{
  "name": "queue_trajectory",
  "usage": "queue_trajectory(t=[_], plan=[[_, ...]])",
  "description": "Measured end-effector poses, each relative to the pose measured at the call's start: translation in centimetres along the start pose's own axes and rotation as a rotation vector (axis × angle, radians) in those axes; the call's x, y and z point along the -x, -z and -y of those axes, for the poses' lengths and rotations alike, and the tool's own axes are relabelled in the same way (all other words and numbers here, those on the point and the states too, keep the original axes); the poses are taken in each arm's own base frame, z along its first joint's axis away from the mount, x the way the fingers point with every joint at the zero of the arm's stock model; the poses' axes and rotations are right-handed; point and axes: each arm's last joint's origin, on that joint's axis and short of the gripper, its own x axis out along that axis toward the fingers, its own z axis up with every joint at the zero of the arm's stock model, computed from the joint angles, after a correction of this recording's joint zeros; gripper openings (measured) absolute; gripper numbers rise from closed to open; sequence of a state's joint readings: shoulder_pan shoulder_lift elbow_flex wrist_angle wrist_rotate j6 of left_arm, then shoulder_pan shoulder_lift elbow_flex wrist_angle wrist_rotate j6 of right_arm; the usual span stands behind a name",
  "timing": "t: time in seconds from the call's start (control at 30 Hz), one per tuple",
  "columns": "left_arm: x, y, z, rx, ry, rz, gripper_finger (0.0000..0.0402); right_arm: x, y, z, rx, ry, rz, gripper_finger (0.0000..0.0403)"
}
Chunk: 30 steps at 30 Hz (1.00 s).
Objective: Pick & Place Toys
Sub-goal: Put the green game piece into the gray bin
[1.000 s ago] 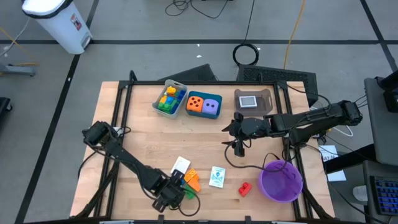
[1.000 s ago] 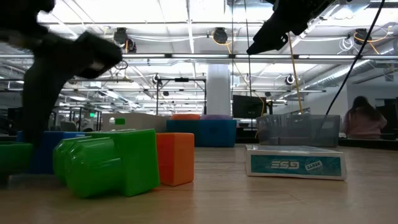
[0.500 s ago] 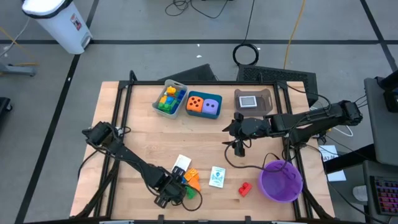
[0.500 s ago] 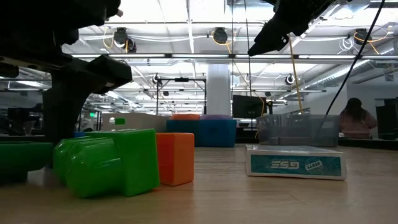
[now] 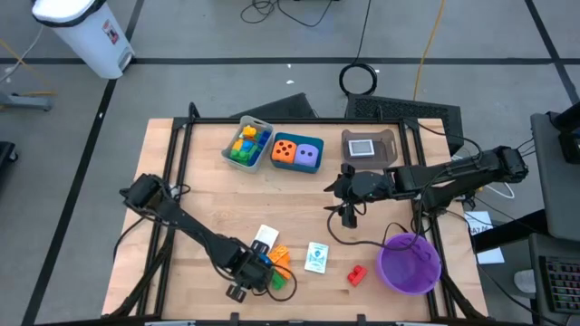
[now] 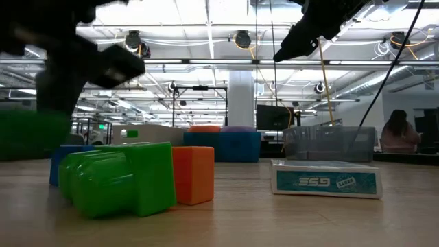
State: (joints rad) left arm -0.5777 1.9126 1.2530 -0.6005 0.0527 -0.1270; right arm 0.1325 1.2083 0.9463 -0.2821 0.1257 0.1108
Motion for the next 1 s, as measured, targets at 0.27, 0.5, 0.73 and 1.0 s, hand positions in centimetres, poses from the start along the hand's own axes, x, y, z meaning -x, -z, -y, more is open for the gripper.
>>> queue_trajectory(t=[0.27,0.5,0.73,1.0], plan=[[7.0,0.3,-1.1,0.058,-0.036,0.119,0.0155,0.0,0.0,0.0,0.021,0.002,0.000,0.0251],[14.3,2.6,-6.2,0.260,-0.197,0.230,0.0141,0.0,-0.3,0.0,0.017,0.002,0.025,0.0251],[18.8,6.3,-14.2,0.542,-0.355,0.266,0.0146,0.0,-0.3,0.0,0.013,0.002,0.031,0.0251],[21.2,11.8,-23.2,0.921,-0.504,0.295,0.0147,0.0,-0.3,0.1,0.009,0.007,0.031,0.0251]])
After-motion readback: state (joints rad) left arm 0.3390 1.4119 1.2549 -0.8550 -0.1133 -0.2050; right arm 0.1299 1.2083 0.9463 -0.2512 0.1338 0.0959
